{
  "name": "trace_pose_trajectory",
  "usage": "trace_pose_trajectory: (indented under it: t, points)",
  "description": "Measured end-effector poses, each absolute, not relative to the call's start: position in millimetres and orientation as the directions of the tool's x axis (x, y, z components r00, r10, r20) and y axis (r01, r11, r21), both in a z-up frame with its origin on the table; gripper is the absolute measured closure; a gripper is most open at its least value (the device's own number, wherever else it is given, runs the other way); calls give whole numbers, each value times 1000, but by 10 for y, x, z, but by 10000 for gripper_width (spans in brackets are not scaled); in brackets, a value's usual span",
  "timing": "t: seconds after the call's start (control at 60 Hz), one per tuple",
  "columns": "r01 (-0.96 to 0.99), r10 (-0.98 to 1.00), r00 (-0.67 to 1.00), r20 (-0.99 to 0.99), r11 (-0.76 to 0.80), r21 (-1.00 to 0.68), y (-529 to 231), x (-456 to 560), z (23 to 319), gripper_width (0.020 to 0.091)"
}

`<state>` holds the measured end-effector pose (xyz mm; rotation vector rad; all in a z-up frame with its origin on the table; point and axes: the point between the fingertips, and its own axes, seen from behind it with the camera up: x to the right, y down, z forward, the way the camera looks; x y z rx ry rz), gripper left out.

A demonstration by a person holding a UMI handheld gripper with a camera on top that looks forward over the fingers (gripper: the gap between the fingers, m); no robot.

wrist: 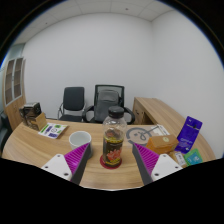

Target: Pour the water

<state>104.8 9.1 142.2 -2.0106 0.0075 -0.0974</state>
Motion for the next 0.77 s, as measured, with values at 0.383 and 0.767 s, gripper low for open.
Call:
trace_pose_trajectory:
  t: [0.383, 0.767]
  points:
    - [41, -121, 987, 108, -457, -889, -1909, 366, 2375, 246]
    - [38, -131, 985, 108, -451, -892, -2539, 65, 2599, 245]
